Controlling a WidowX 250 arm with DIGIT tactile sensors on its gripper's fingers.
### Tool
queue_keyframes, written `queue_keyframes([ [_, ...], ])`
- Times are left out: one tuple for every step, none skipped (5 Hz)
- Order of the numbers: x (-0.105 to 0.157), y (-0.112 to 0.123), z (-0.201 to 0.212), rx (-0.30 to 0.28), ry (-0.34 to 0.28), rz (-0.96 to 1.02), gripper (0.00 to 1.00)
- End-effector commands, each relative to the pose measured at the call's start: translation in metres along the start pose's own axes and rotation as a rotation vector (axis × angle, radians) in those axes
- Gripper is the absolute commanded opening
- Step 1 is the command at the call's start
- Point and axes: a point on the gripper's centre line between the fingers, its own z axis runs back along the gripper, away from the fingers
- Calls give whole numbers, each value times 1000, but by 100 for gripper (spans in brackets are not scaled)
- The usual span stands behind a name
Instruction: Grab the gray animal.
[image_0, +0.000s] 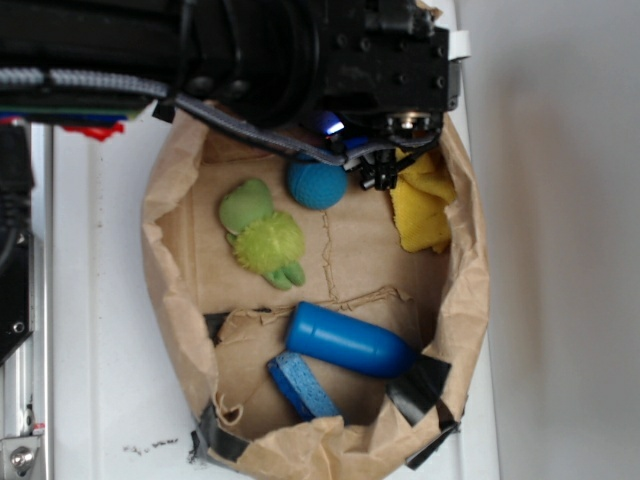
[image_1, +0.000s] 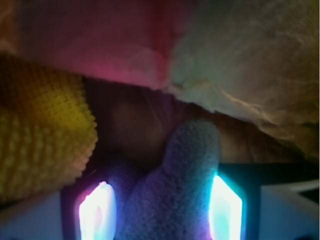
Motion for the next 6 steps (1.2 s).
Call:
queue_keyframes([
  [-4, -1, 21, -20, -56, -31, 0],
  [-13, -7, 41, -70, -80, -138, 0],
  [-31, -10, 77, -184, -116, -265, 0],
  [-49, -11, 101, -242, -142, -366, 0],
  [-54, -19, 116, -344, -126, -518, 0],
  [-53, -38, 133, -331, -138, -547, 0],
])
